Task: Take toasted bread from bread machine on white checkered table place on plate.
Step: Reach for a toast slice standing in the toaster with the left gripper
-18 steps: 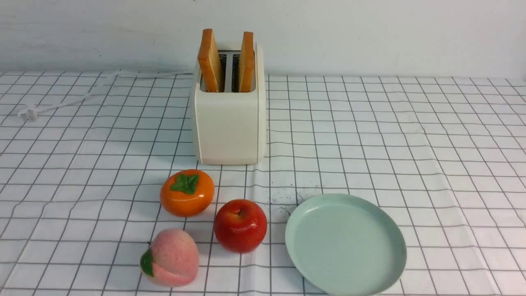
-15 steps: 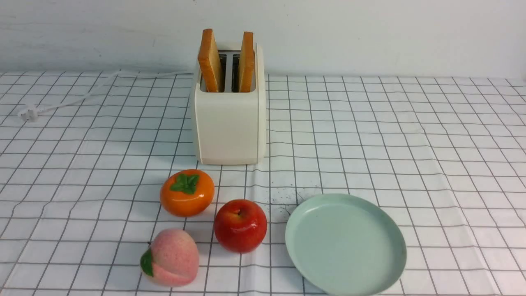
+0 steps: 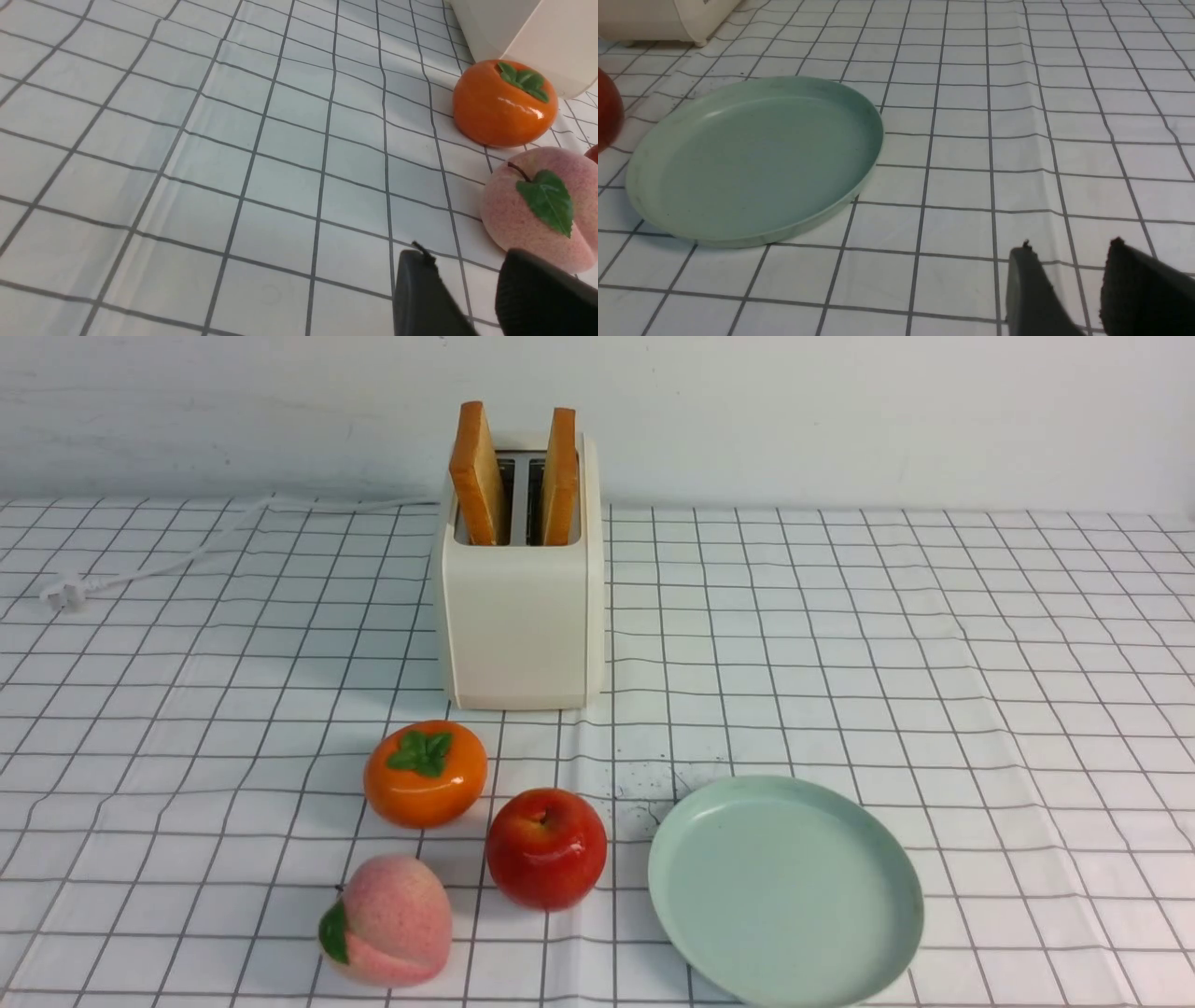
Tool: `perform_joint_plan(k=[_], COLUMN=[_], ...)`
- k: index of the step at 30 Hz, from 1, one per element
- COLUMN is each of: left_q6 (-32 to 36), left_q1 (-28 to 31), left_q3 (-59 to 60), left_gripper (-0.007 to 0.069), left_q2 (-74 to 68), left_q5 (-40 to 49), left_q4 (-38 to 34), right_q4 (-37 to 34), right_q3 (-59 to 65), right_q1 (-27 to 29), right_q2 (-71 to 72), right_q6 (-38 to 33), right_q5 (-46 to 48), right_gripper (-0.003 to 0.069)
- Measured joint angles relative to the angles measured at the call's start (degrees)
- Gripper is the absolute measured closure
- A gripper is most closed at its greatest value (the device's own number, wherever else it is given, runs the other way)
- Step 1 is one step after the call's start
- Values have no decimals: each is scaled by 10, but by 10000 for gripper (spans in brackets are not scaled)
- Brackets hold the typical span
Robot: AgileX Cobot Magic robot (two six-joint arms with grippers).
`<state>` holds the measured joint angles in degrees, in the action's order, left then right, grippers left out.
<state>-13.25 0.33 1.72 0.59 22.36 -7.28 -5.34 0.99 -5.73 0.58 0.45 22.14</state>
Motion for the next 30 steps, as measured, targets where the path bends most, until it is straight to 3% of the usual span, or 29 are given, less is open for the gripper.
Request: perform_joint_plan(k=[15,21,30], left_q6=[0,-5,-90], left_q1=[0,0,0], left_q3=[0,0,0], left_gripper=[386,386,386], left_q2=[0,0,0], left_q5=[-1,-57,-192], left_q4=[0,-8,-132], right_q4=[0,0,0], right_q3=[0,0,0], right_q1=[0,0,0], right_q2=[0,0,0], right_q6=[0,0,0], right_q5=[0,0,0], right_gripper=[418,418,418])
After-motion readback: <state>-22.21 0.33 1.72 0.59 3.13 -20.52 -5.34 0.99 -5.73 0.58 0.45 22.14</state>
